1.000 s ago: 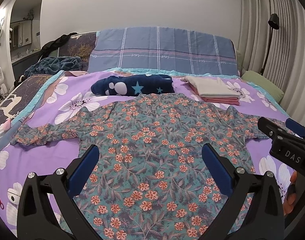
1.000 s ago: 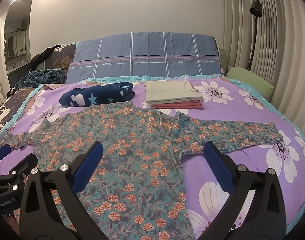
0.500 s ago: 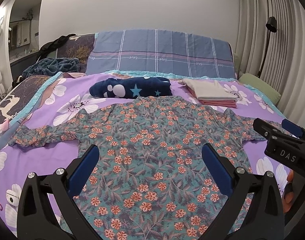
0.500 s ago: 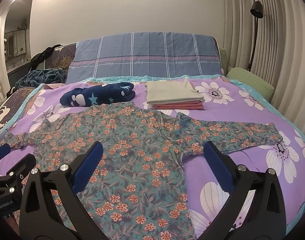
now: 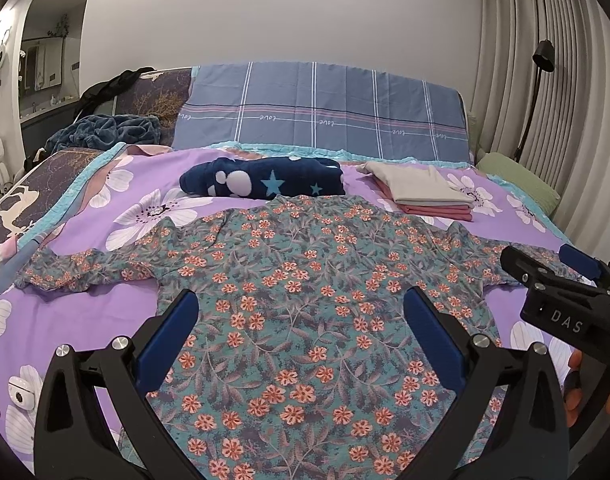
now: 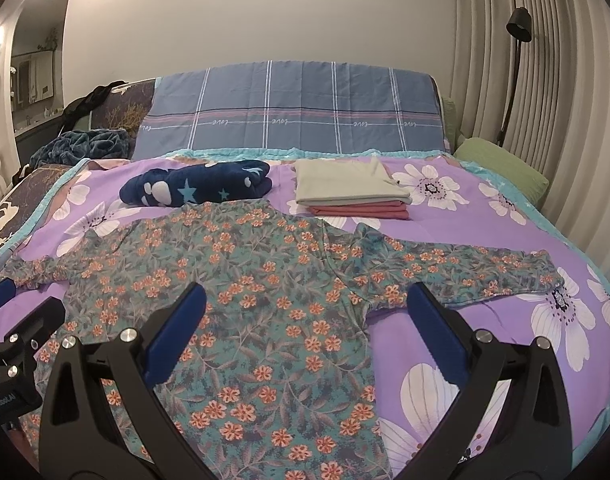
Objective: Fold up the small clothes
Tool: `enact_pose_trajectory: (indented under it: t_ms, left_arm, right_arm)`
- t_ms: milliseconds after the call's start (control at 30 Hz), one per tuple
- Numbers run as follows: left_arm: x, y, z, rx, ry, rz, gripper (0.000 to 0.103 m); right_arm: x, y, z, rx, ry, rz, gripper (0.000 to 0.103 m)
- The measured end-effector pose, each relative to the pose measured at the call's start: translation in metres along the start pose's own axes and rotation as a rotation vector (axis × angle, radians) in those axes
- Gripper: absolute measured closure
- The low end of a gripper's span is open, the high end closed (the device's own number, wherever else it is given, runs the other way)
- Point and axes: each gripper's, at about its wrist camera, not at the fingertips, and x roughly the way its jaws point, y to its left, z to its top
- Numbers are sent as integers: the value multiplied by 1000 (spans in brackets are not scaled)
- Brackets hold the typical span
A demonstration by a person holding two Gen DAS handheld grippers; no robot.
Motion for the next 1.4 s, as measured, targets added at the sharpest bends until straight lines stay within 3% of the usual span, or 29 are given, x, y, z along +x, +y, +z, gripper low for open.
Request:
enact_pose_trajectory:
  t_ms: [300,500,633,900,967,1067,1167,1200,1233,1267,1300,1400]
  left_arm:
    - [9,10,-1,8,-11,22,1]
    - [36,63,-9,-63,67,25,29]
    - [55,155,-20,-242,125,117,44]
    - [88,355,-55,-709,167,311,44]
    - [96,389,-61,-781,157,339,44]
    - [102,418,-56,-885,94,311,43]
    - [109,435,-47,-912,81,372,44]
    - [113,441,-44,-914,74,377,47]
    - [117,447,-40,-906,74,392,62]
    - [119,447,-36,-897,78,399,86]
    - [122,450,-32,-895,78,391,95]
    - [121,449,-19,-894,40,351,100]
  right_arm:
    - [14,3,-3,-9,28,13,2]
    - [34,6,-8,-45,68,27,2]
    - [50,6,-11,-69,96,4,2]
    - [84,7,-12,-53,163,6,2]
    - [91,12,-11,-62,178,12,2]
    - [96,21,-8,-91,178,6,2]
    - [101,27,-6,-117,170,0,2]
    - [103,29,-6,-122,171,-1,2]
    - [105,31,-5,-126,171,-1,2]
    - [108,32,-5,-132,172,-1,2]
    - [111,34,-5,-139,175,-2,2]
    - [122,36,-3,-148,196,9,2]
